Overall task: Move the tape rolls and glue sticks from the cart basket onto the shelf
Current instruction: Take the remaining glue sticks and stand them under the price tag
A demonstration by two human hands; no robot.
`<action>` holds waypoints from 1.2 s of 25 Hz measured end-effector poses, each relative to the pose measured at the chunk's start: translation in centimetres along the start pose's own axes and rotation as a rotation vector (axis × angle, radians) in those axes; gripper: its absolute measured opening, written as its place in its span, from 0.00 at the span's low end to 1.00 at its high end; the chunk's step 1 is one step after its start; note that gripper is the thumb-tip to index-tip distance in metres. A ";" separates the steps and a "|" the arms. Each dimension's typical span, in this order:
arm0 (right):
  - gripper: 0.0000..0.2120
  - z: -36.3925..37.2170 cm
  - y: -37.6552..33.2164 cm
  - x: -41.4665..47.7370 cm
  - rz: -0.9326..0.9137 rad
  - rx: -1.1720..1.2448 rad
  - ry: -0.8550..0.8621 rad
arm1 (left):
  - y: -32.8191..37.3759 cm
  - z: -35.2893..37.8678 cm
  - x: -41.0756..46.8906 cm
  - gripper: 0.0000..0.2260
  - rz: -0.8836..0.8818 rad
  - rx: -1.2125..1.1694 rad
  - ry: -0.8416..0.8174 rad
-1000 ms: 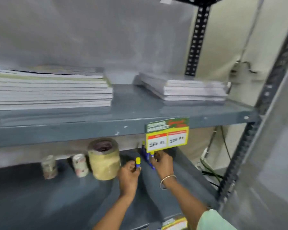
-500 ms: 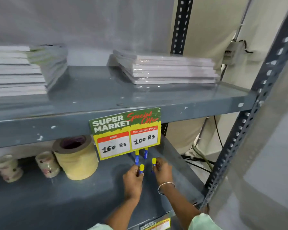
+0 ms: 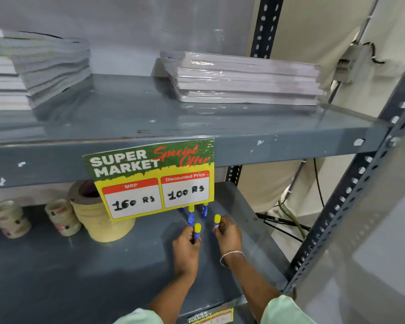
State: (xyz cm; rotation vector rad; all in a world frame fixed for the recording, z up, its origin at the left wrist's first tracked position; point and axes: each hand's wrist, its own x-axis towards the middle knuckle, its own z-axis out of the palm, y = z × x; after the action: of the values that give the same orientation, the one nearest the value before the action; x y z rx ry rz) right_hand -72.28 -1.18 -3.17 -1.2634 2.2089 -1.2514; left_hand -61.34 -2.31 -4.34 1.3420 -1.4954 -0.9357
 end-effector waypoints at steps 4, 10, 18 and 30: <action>0.14 -0.6 -0.1 -0.4 0.088 0.135 -0.049 | -0.4 -0.1 0.0 0.13 -0.013 -0.072 -0.027; 0.30 -2.3 -5.7 -0.3 -0.067 0.213 0.226 | -0.3 -4.0 -0.3 0.24 -0.070 -0.226 0.069; 0.14 7.5 -25.8 -11.2 -0.482 0.365 -0.064 | 0.7 -25.1 -2.2 0.10 0.024 -0.284 0.492; 0.06 40.2 -31.3 -50.9 -0.511 0.143 -1.196 | -27.7 -62.2 -31.5 0.17 -0.923 -0.239 0.947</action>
State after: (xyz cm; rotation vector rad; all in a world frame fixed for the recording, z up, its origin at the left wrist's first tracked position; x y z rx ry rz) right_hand -1.55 11.24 -8.56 -1.8702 0.9600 -0.4608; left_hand 6.89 27.13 -14.74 1.9206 -0.0080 -0.7588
